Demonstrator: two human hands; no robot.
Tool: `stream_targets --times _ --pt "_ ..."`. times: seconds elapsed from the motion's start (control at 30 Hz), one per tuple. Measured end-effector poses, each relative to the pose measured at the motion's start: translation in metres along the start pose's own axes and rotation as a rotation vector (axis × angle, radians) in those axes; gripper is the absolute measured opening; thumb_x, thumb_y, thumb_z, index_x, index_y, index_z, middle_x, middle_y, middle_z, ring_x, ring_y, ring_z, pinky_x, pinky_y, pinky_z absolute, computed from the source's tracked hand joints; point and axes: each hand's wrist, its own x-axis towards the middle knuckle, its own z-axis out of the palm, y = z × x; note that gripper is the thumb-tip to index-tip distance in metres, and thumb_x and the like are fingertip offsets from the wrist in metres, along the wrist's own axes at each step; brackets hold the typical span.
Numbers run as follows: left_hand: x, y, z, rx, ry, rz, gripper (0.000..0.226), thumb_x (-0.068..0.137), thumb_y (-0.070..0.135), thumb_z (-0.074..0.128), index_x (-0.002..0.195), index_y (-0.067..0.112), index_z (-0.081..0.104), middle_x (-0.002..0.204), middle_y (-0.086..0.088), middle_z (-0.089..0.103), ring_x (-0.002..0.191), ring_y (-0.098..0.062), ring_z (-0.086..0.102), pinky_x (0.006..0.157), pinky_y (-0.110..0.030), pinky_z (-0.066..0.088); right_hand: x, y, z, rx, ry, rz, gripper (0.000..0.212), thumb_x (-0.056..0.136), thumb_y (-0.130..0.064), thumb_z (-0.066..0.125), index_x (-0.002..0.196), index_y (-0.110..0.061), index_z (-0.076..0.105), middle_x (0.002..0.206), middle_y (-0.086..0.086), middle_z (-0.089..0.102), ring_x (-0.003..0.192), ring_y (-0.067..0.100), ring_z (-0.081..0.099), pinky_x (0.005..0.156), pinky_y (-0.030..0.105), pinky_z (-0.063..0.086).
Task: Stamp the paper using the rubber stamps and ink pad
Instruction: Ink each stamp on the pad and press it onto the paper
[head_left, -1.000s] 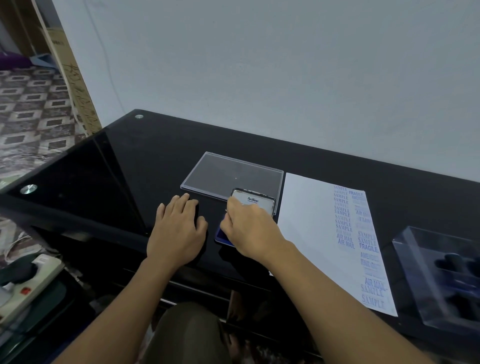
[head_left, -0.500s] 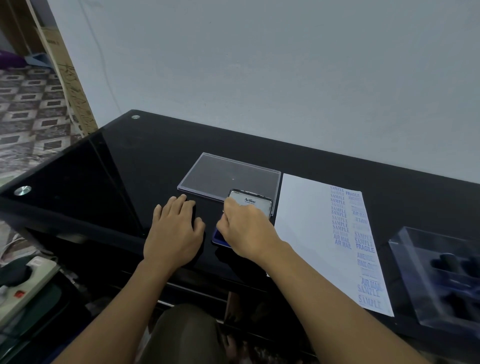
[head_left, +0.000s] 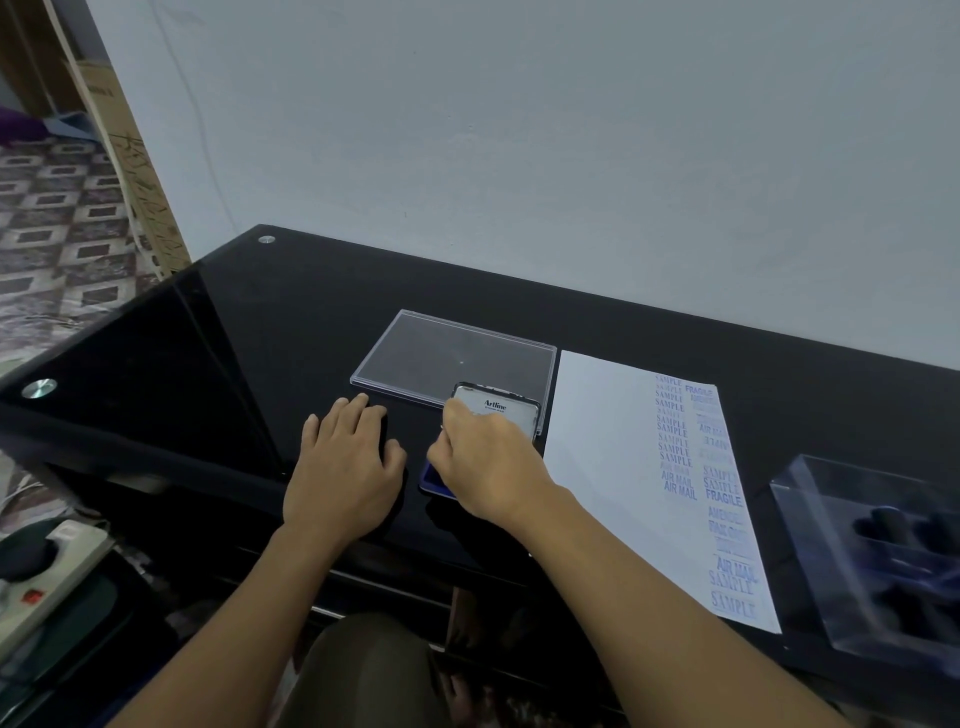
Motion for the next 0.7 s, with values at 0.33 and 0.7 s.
stream_targets --times 0.33,0.7 --pt "-0.0006 0.0008 -0.0008 -0.001 -0.001 -0.002 0.046 0.098 0.031 0.043 0.14 0.012 0.046 0.155 -0.009 0.035 0.148 -0.024 0.022 0.12 -0.051 0.015 0.0018 0.0021 0.0029 -0.012 0.007 -0.016 0.014 0.103 -0.026 0.035 0.098 -0.014 0.04 0.08 0.005 0.05 0.071 0.027 0.048 0.066 0.039 0.042" --pt "-0.0014 0.001 -0.0013 -0.004 0.002 0.002 0.045 0.097 0.029 0.045 0.139 0.011 0.047 0.155 -0.009 0.035 0.147 -0.025 0.022 0.119 -0.051 0.015 -0.0028 0.0036 0.0054 -0.002 0.047 -0.04 0.017 0.103 -0.026 0.036 0.1 -0.012 0.045 0.078 0.005 0.051 0.069 0.027 0.049 0.064 0.04 0.043"
